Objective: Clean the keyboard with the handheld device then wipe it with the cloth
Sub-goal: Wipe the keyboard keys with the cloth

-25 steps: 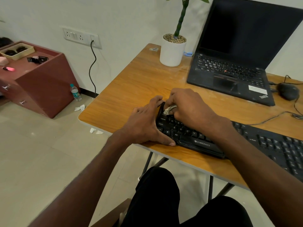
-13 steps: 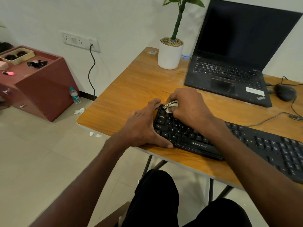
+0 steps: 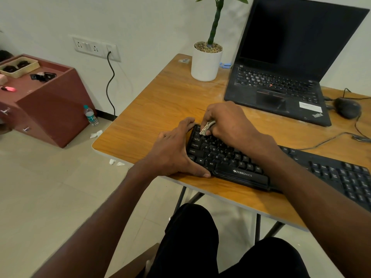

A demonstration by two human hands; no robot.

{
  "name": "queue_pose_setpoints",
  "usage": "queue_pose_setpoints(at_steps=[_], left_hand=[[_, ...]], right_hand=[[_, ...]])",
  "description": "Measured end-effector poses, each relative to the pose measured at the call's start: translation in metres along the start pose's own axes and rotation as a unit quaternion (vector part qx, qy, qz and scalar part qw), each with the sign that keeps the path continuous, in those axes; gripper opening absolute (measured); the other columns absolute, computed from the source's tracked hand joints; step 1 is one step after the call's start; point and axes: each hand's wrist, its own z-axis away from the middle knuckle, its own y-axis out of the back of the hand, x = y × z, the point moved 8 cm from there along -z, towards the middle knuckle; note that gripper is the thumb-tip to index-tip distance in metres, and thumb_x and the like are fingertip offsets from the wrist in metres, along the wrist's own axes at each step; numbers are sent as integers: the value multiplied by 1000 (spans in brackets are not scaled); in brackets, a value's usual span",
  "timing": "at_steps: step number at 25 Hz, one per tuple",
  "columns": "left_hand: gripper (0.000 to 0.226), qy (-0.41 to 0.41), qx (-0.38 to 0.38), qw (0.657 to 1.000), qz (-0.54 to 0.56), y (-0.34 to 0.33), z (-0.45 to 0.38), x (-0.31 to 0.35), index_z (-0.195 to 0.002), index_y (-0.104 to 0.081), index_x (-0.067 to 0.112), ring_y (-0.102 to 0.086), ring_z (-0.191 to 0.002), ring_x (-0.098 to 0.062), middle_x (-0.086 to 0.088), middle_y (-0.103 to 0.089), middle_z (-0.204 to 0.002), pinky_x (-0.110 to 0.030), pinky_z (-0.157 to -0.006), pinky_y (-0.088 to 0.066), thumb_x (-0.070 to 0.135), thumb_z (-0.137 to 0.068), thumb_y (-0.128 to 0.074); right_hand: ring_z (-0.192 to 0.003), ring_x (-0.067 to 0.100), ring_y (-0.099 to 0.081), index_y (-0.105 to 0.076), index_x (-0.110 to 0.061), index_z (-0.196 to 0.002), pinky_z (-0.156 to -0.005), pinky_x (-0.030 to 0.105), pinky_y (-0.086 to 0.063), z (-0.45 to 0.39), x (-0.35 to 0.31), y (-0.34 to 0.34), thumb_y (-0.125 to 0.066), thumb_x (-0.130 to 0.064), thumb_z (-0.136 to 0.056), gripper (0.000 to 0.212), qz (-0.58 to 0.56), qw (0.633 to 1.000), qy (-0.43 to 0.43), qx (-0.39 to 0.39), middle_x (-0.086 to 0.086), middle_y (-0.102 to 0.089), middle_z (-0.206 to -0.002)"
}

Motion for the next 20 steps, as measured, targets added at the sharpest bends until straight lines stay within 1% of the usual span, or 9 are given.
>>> queue_pose_setpoints(at_steps=[3, 6, 8, 10, 13, 15, 17, 19, 20], left_hand=[[149, -2, 1, 1000, -6, 0, 1, 1, -160, -12, 34, -45, -142, -10, 18, -45, -157, -38, -120, -22, 76, -43, -93], [150, -3, -1, 1000, -3, 0, 0, 0, -161, -11, 35, -44, -144, -11, 18, -43, -159, -34, -117, -19, 77, -42, -92], [149, -3, -4, 1000, -2, 0, 0, 0, -160, -11, 35, -45, -143, -12, 17, -44, -157, -33, -116, -19, 79, -41, -90], [149, -3, -4, 1000, -2, 0, 1, 1, -160, -12, 35, -45, -142, -12, 17, -45, -157, -32, -116, -19, 78, -42, -91], [147, -4, 2, 1000, -3, 2, 2, 4, -161, -13, 33, -46, -141, -12, 16, -46, -155, -32, -116, -20, 72, -45, -95], [147, -2, 2, 1000, -4, 2, 2, 5, -161, -13, 33, -45, -142, -12, 16, -44, -157, -32, -116, -20, 72, -45, -95], [150, 3, -3, 1000, -2, 1, 3, 4, -161, -13, 33, -45, -142, -12, 16, -45, -157, -35, -119, -21, 77, -42, -93], [151, 6, -6, 1000, -1, 1, 2, 2, -161, -13, 33, -45, -143, -13, 15, -46, -157, -39, -123, -22, 83, -39, -88], [152, 8, -9, 1000, -1, 1, 2, 1, -161, -13, 34, -45, -143, -13, 15, -45, -158, -41, -124, -22, 85, -38, -85]], right_hand=[[-86, 9, -67, -82, -25, -83, -79, 32, -53, 5, 6, 5, -88, -12, -73, 17, -6, 1000, -2, -27, -9, -73, -86], [-85, 8, -67, -81, -26, -81, -81, 34, -55, 14, 19, 8, -90, -13, -71, 19, 4, 999, -23, -41, -10, -73, -84], [-86, 7, -67, -82, -26, -83, -81, 36, -55, 16, 21, 8, -90, -14, -72, 19, -18, 999, -26, -25, -11, -73, -85], [-89, 11, -67, -82, -26, -88, -81, 37, -55, 16, 19, 6, -88, -17, -76, 17, -2, 999, -36, 8, -9, -74, -89], [-89, 14, -67, -81, -26, -88, -78, 37, -54, 13, 7, 1, -86, -19, -78, 14, -6, 1000, -12, 19, -7, -74, -89], [-90, 17, -69, -82, -24, -91, -79, 38, -55, 9, 8, 3, -87, -19, -77, 16, 25, 999, -30, 31, -2, -76, -90], [-89, 20, -69, -81, -23, -90, -78, 40, -57, 5, 8, 3, -85, -15, -78, 15, 55, 998, -25, 12, 0, -75, -89], [-87, 17, -67, -80, -24, -86, -78, 39, -56, 6, 5, 0, -85, -14, -77, 14, 42, 999, -13, -17, -3, -74, -87], [-87, 16, -67, -81, -24, -85, -79, 39, -56, 7, 5, 1, -86, -15, -75, 15, 37, 999, -18, -17, -4, -74, -87]])
